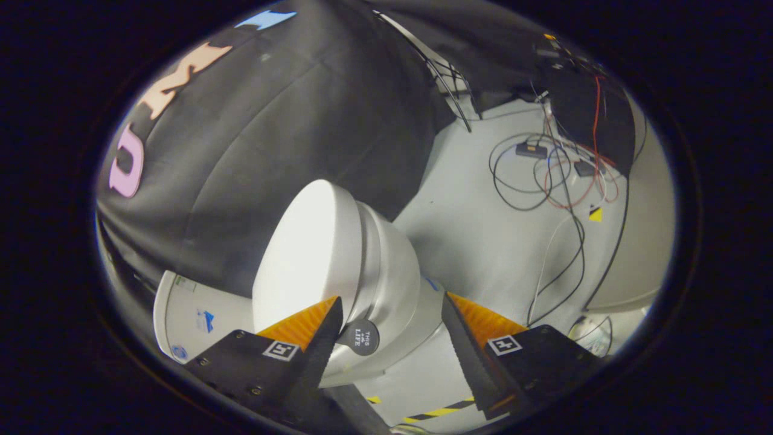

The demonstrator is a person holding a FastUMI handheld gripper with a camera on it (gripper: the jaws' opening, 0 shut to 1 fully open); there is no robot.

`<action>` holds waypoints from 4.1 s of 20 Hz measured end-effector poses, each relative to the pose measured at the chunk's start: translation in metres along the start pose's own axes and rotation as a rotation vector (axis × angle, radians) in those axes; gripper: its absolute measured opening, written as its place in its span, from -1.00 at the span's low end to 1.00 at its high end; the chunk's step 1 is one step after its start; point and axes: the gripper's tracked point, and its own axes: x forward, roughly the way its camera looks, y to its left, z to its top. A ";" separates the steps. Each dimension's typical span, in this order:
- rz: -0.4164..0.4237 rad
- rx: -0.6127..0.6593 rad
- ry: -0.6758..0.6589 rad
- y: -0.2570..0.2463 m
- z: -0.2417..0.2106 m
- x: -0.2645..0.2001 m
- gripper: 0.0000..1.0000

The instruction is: Open the toilet lid.

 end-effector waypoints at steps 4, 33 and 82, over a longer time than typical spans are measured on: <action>0.006 0.026 0.058 0.002 -0.022 0.010 0.73; 0.122 -0.002 0.073 0.052 -0.028 -0.006 -0.97; 0.372 -0.579 -0.186 0.226 -0.049 -0.138 -0.96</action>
